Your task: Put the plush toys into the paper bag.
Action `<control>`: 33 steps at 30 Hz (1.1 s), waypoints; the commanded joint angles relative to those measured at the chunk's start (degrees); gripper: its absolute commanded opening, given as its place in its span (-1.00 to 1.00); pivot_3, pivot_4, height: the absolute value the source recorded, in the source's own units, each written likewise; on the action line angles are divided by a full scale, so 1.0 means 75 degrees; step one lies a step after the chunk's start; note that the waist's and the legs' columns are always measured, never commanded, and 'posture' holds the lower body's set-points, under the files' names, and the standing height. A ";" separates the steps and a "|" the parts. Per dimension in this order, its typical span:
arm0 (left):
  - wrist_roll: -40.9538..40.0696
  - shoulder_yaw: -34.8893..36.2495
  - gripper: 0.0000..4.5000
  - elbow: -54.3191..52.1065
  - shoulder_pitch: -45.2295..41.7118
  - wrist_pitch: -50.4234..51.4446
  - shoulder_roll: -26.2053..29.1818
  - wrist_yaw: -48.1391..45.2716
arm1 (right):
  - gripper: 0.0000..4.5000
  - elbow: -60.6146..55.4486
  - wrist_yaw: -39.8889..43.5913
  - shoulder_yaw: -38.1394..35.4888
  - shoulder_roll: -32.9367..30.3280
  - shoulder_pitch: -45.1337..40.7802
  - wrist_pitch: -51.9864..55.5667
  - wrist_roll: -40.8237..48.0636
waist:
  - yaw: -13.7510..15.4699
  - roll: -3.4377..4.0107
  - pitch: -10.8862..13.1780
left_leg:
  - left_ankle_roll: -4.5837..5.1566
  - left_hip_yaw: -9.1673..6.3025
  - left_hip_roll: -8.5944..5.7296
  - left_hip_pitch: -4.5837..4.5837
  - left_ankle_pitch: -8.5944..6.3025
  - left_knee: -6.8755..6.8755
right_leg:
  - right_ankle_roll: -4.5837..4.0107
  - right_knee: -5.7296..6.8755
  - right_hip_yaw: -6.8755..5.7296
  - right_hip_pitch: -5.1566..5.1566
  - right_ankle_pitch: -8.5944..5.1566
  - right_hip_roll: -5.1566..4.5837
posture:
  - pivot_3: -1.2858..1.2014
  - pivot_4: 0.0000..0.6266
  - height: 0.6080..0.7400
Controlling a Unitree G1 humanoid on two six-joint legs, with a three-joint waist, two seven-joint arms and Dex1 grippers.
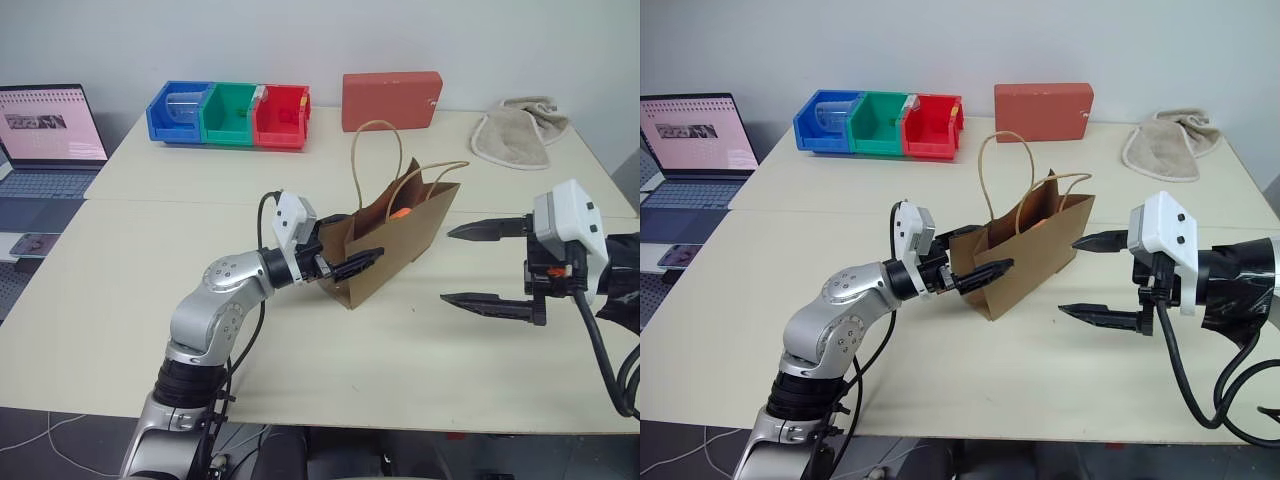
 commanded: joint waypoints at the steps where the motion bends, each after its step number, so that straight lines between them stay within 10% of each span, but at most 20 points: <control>1: 0.0142 0.0021 0.99 0.0066 0.0068 -0.0239 -0.0032 0.0148 | 1.00 -0.0164 -0.0046 -0.0126 -0.0061 -0.0137 -0.0154 0.0039 | 0.0000 0.0000 0.0000 | 0.0000 0.0000 0.0000 0.0000 0.0000 0.0000 | 0.0000 -0.0001 0.0000 0.0001 0.0000 -0.0001 | 0.03 -0.52 1.00; 15: 0.0241 -0.0083 -0.97 0.0282 -0.0013 -0.0465 0.0072 -0.0249 | 1.00 -0.0276 -0.0100 0.0092 0.0170 -0.0078 -0.0762 -0.0165 | 0.0004 0.0000 0.0000 | 0.0000 -0.0001 0.0000 0.0000 0.0000 0.0001 | -0.0002 0.0000 -0.0001 0.0001 -0.0001 -0.0001 | 0.03 -0.52 1.00; 33: 0.0042 0.0033 -0.99 0.1486 -0.0725 -0.1063 0.0990 -0.2112 | 1.00 -0.0288 -0.0164 -0.0240 0.0587 0.0469 -0.1257 -0.0345 | 0.0001 0.0000 0.0000 | 0.0000 -0.0002 0.0000 0.0000 0.0000 0.0001 | -0.0004 0.0000 -0.0003 0.0001 -0.0002 0.0000 | 0.03 -0.52 1.00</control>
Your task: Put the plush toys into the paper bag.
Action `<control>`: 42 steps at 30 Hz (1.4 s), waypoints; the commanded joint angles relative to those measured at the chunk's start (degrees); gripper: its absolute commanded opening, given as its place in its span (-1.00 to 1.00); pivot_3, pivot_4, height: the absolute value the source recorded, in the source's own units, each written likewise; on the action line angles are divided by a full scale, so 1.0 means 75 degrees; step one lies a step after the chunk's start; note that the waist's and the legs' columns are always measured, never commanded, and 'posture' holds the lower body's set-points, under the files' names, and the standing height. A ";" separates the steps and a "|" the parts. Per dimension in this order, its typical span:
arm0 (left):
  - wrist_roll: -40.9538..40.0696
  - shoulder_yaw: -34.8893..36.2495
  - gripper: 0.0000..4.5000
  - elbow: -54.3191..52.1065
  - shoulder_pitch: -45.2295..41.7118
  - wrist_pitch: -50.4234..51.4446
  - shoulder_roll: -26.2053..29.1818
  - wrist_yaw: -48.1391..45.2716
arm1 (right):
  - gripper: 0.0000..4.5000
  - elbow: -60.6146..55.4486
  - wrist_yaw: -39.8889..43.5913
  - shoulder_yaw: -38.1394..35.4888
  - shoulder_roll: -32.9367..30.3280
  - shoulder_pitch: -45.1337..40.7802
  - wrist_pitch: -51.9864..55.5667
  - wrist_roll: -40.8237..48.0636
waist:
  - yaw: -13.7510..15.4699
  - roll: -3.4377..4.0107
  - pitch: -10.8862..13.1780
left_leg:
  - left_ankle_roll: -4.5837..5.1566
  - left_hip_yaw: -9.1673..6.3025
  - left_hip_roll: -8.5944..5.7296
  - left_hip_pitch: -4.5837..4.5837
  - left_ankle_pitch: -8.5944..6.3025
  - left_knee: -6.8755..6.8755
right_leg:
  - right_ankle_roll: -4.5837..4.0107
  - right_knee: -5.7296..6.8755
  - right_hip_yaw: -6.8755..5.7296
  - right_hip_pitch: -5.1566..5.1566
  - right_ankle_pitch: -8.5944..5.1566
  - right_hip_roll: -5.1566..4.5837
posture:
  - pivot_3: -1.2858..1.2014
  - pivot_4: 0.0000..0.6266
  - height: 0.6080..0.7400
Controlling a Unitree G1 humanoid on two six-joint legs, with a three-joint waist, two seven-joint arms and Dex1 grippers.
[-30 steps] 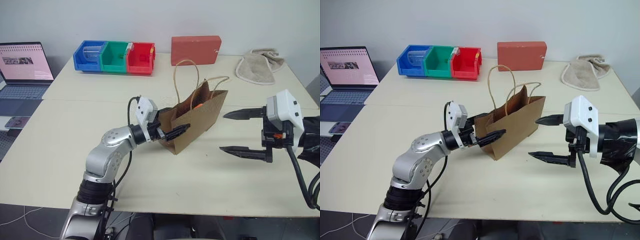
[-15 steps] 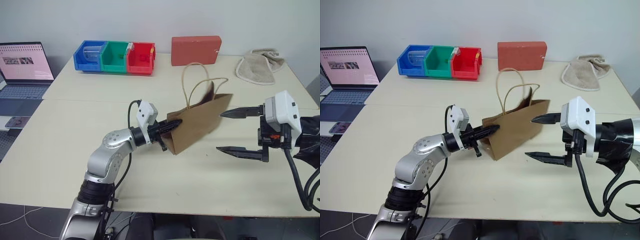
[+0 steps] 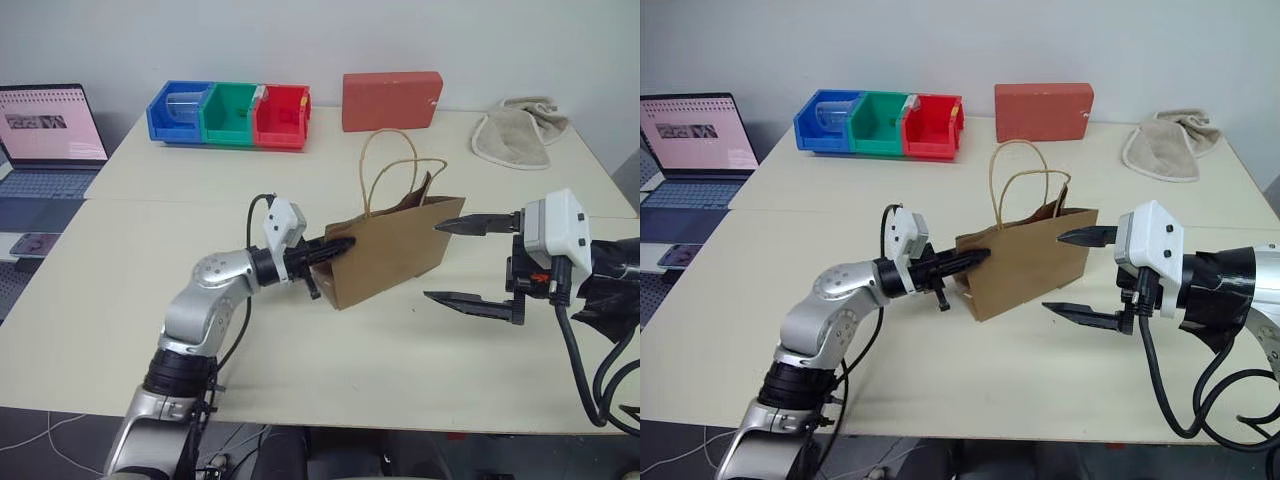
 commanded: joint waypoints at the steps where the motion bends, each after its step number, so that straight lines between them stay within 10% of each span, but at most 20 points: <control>1: -0.0263 0.0126 -0.99 0.0388 -0.0423 -0.0161 0.0243 -0.0831 | 1.00 -0.0055 0.0261 -0.0629 -0.0120 0.0234 -0.0071 0.0311 | 0.0001 0.0000 0.0000 | 0.0000 -0.0001 0.0000 -0.0001 0.0000 0.0000 | -0.0001 -0.0001 -0.0001 0.0000 0.0000 0.0000 | 0.03 -0.52 1.00; 14: -0.0094 -0.0313 -0.99 0.2678 -0.2091 -0.0654 0.0180 -0.3332 | 1.00 -0.0480 0.0435 -0.4355 -0.0397 0.2941 0.1086 0.0879 | 0.0032 -0.0003 -0.0001 | 0.0002 -0.0004 -0.0004 -0.0006 -0.0001 0.0000 | 0.0000 -0.0001 -0.0002 0.0002 0.0000 -0.0001 | 0.03 -0.52 1.00; 26: 0.0617 -0.0553 -0.99 0.3390 -0.2441 -0.0919 0.0050 -0.3507 | 1.00 -0.0647 0.0253 -0.4371 -0.0387 0.3397 0.1049 0.0986 | 0.0004 -0.0003 -0.0001 | 0.0002 -0.0001 -0.0002 -0.0004 -0.0001 0.0008 | 0.0002 -0.0002 0.0002 0.0005 0.0001 0.0000 | 0.03 -0.52 1.00; 37: 0.0931 -0.0223 0.46 0.2149 -0.1501 -0.1429 0.1059 -0.3328 | 1.00 0.0011 0.0286 -0.3674 -0.0425 0.2729 0.0543 0.0727 | -0.0005 -0.0003 -0.0001 | 0.0001 -0.0002 0.0002 0.0000 -0.0001 0.0004 | 0.0002 0.0001 0.0000 0.0004 0.0001 0.0000 | 0.03 -0.52 1.00; 42: 0.0905 0.0335 0.46 0.1202 -0.0624 -0.1239 0.2015 -0.2857 | 1.00 0.0900 0.0616 -0.3134 -0.0794 0.2280 -0.0053 0.0086 | -0.0034 -0.0002 -0.0001 | 0.0001 0.0004 0.0006 0.0001 -0.0002 0.0000 | -0.0002 -0.0001 0.0003 0.0000 -0.0001 -0.0001 | 0.03 -0.52 1.00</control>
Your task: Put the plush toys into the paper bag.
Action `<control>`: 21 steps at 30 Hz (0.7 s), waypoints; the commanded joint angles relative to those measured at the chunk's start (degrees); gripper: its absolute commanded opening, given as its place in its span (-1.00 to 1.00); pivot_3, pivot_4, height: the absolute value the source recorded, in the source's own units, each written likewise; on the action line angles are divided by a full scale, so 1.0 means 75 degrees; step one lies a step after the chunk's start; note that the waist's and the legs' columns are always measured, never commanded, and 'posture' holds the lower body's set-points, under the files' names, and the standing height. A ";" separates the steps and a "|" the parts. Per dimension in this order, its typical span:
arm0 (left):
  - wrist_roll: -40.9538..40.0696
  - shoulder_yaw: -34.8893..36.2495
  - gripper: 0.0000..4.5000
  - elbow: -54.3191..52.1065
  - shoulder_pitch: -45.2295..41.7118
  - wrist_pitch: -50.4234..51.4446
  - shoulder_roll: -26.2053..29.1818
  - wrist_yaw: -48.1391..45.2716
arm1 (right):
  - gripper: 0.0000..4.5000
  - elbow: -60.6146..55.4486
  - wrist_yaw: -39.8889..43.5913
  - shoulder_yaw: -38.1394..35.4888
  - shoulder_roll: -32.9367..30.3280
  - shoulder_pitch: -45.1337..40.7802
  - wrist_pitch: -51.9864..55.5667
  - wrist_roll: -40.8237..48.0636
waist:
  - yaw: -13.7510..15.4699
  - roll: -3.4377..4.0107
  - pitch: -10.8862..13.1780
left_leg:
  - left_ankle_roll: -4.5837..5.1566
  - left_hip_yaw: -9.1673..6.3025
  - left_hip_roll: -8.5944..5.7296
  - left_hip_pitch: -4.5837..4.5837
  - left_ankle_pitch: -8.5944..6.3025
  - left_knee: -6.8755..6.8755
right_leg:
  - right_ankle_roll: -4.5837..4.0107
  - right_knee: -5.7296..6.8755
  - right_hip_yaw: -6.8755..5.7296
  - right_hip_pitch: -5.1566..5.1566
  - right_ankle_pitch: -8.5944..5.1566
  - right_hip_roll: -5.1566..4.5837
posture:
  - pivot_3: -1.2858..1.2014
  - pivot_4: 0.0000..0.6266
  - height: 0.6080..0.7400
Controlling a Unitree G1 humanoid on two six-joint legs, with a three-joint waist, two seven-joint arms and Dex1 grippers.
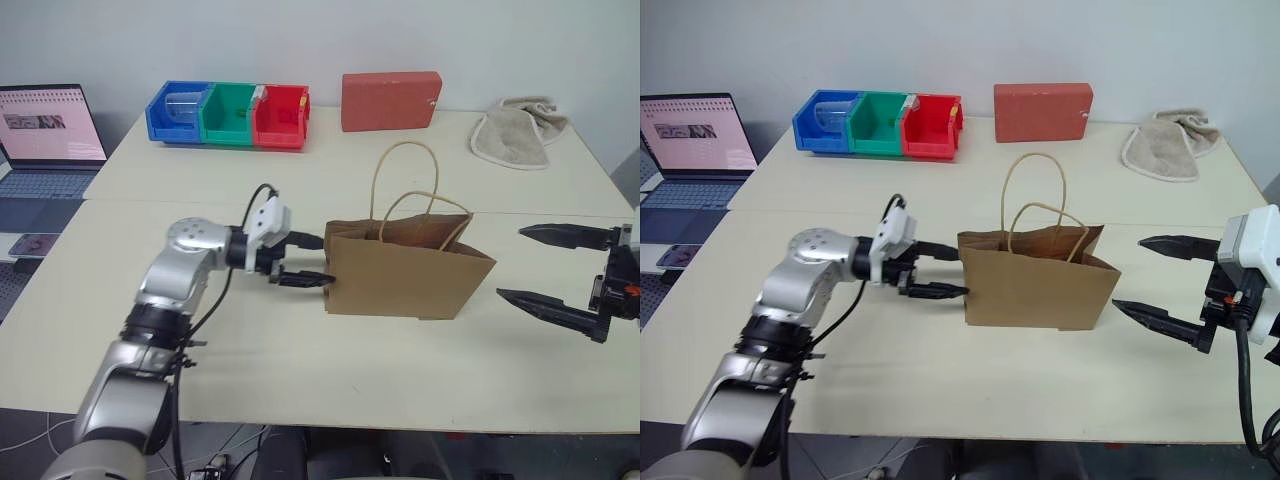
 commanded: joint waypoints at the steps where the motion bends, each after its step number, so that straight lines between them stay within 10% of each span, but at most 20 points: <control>1: -0.0092 0.0617 0.46 -0.0780 0.0278 0.0128 0.0531 0.0389 | 1.00 0.0530 0.0395 0.0200 -0.0394 -0.0294 -0.0497 -0.0437 | 0.0022 0.0001 0.0000 | 0.0000 -0.0001 -0.0001 0.0001 0.0000 0.0000 | -0.0008 0.0001 0.0000 -0.0001 -0.0005 0.0000 | 0.03 -0.52 1.00; 10: 0.0297 0.2434 0.46 -0.2599 0.2402 0.0394 0.2474 0.1476 | 1.00 0.3314 0.2267 0.1259 -0.1488 -0.1424 -0.2136 -0.1519 | 0.0014 0.0000 0.0004 | -0.0002 0.0007 0.0003 0.0003 -0.0001 -0.0010 | -0.0047 -0.0005 -0.0002 -0.0003 -0.0027 -0.0007 | 0.03 -0.52 1.00; 21: -0.0516 0.3488 0.46 -0.3389 0.3339 0.1533 0.3045 0.1519 | 1.00 0.5146 0.3321 0.2712 -0.1805 -0.3190 -0.3056 -0.2278 | -0.0004 0.0003 0.0006 | -0.0003 0.0050 0.0030 0.0009 -0.0002 -0.0026 | -0.0067 0.0003 -0.0005 -0.0034 -0.0038 -0.0006 | 0.03 -0.52 1.00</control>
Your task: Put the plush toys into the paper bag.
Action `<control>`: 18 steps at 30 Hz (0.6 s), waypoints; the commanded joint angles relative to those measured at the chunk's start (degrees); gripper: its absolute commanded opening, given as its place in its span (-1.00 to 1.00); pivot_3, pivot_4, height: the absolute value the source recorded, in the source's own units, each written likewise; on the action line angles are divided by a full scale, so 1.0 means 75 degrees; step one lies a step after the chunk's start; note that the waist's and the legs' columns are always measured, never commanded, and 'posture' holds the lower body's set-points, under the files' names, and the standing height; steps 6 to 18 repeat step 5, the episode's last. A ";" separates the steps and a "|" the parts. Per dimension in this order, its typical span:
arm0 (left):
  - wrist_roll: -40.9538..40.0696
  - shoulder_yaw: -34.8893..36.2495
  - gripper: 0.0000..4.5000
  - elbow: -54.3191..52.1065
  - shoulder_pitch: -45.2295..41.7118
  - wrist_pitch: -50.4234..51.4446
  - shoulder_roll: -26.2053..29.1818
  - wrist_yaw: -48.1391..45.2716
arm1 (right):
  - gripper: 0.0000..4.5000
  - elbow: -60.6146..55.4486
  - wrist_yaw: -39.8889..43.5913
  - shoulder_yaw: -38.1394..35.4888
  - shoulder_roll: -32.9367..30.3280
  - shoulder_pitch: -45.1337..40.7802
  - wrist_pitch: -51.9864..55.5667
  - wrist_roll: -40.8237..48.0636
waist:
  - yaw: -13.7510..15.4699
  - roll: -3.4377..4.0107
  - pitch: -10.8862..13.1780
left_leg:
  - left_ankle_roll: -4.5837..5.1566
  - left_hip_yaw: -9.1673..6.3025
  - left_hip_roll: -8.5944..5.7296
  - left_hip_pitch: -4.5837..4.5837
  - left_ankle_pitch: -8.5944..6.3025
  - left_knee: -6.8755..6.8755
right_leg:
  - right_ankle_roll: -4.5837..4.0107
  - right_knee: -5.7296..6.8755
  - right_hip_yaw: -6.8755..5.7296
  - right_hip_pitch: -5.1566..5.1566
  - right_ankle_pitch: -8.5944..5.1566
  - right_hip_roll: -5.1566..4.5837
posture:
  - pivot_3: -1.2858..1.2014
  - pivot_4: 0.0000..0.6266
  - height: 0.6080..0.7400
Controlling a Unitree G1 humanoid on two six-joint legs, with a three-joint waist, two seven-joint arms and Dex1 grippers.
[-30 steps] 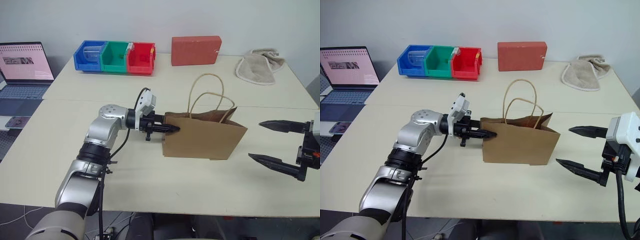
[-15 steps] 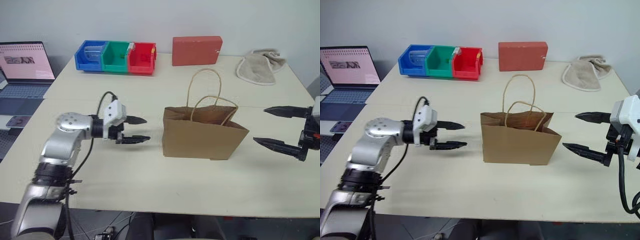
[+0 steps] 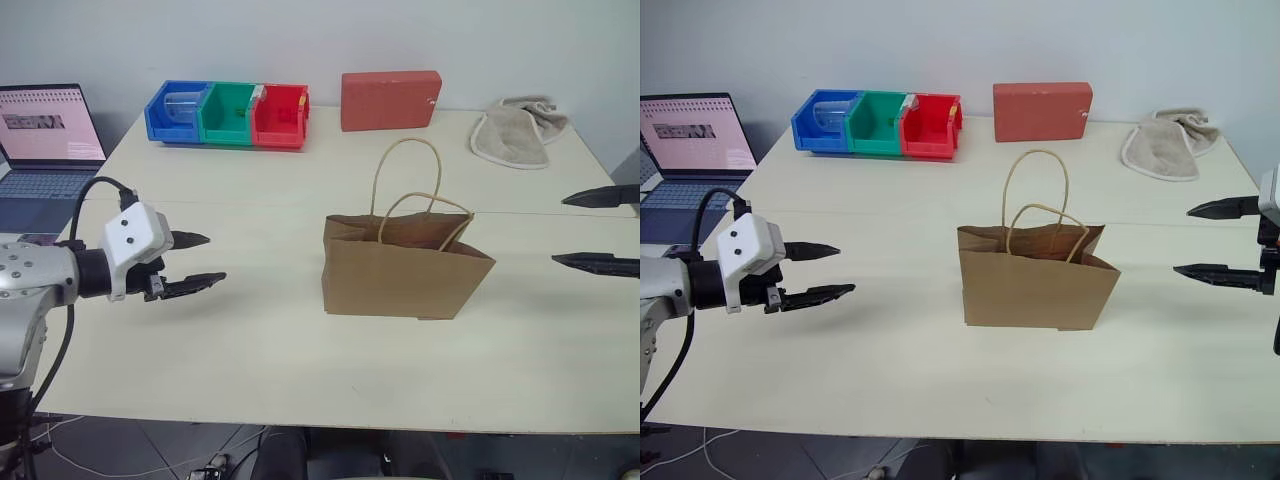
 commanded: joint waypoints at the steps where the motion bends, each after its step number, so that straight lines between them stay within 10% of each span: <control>1: -0.0280 0.0319 0.46 -0.0173 0.0031 0.0150 0.0174 -0.0020 | 1.00 0.0215 0.0256 0.0106 -0.0115 -0.0345 -0.0202 -0.0130 | -0.0001 0.0000 0.0000 | 0.0000 0.0002 0.0001 0.0000 0.0000 -0.0001 | -0.0001 0.0001 -0.0001 -0.0003 0.0001 0.0001 | 0.03 -0.52 1.00; 18: -0.0494 0.0249 0.46 -0.0131 -0.0040 0.0312 0.0283 -0.0140 | 1.00 0.0331 0.0327 0.0281 -0.0088 -0.0536 -0.0248 -0.0214 | 0.0001 0.0000 0.0000 | 0.0000 0.0009 0.0002 -0.0004 0.0000 -0.0013 | -0.0006 0.0011 0.0001 -0.0022 0.0006 0.0001 | 0.03 -0.52 1.00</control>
